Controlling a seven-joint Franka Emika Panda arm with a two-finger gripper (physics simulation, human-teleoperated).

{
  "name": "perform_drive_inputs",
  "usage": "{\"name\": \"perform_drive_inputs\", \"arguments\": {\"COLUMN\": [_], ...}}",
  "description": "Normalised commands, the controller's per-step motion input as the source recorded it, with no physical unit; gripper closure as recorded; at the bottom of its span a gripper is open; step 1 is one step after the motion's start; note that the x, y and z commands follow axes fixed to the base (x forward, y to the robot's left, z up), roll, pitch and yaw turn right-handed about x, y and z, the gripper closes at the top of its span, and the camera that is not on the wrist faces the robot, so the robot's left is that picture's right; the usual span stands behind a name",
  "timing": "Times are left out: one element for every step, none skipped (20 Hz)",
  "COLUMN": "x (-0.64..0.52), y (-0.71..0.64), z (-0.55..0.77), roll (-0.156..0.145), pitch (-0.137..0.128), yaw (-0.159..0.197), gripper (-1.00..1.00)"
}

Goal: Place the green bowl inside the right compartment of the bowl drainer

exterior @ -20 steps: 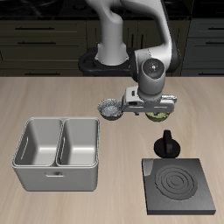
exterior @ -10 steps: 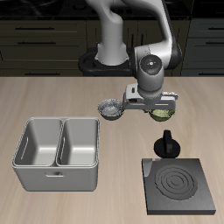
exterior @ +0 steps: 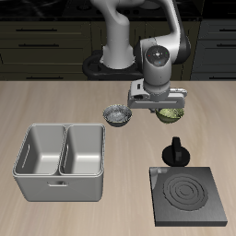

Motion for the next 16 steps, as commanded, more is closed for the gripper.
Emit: {"name": "perform_drive_inputs", "arguments": {"x": [-0.15, 0.00, -0.34, -0.09, -0.07, -0.12, -0.09, -0.12, -0.11, -0.15, -0.11, -0.09, -0.07, -0.08, -0.18, -0.10], "y": [-0.05, 0.00, -0.29, -0.14, -0.07, -0.16, -0.01, -0.10, -0.07, -0.14, -0.03, -0.02, 0.02, -0.06, -0.12, -0.01], "z": [0.61, 0.00, 1.78, 0.53, 0.48, 0.46, 0.26, 0.39, 0.39, 0.46, 0.29, 0.28, 0.30, 0.25, 0.38, 0.42], "roll": [0.004, 0.000, -0.049, -0.008, 0.032, -0.064, 0.022, 0.004, -0.023, -0.032, -0.040, 0.006, 0.017, 0.001, -0.053, 0.008], "pitch": [-0.123, 0.000, -0.327, -0.081, -0.074, -0.099, -0.028, -0.059, -0.082, -0.069, -0.078, -0.025, -0.042, -0.034, -0.065, -0.061], "yaw": [0.043, 0.000, 0.087, 0.005, 0.011, 0.033, -0.009, 0.010, 0.002, -0.003, 0.009, 0.025, 0.018, 0.022, -0.003, -0.008], "gripper": [1.00, 1.00, 1.00, 1.00, 1.00, 1.00, 1.00, 1.00, 1.00, 1.00, 1.00, 1.00, 1.00, 1.00, 1.00, 1.00]}}
